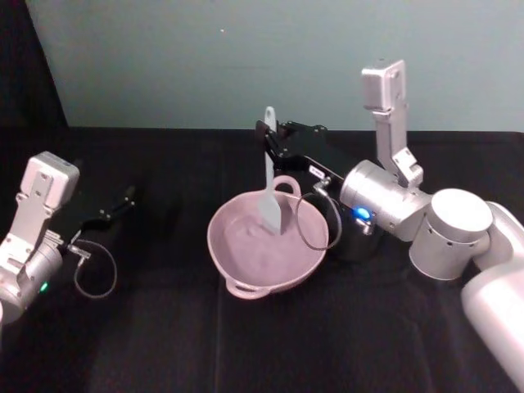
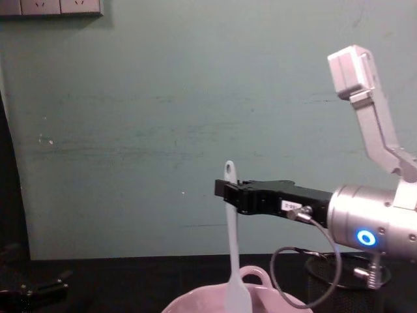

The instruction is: Use the one hand to pick up the spoon and stir the clear water in the bowl.

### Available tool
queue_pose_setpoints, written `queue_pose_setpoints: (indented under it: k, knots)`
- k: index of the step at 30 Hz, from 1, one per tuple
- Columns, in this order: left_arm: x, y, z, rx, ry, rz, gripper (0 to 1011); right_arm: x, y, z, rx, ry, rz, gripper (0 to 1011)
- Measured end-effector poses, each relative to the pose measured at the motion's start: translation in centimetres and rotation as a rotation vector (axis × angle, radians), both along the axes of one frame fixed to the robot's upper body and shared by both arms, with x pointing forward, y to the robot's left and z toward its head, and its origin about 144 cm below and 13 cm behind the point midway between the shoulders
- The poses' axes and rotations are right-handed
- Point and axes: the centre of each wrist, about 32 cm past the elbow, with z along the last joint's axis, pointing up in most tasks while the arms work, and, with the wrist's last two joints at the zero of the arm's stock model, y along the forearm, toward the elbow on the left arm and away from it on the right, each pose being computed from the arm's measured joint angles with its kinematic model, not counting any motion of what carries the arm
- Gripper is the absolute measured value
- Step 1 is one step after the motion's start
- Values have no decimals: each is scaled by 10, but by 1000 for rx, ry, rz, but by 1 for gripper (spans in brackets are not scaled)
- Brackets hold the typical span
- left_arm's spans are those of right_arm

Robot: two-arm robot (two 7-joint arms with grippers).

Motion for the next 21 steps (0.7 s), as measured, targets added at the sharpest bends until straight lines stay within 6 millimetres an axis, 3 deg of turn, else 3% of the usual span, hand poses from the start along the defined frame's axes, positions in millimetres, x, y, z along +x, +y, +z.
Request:
queue_pose_setpoints:
  k: [11,21]
  knots:
    - [0,0,0,0,0,0,1011,-21,-17,3,-31,-15,-3,121]
    - [0,0,0,0,0,0,1011,-35,-14,-2,-30,-11,27,121]
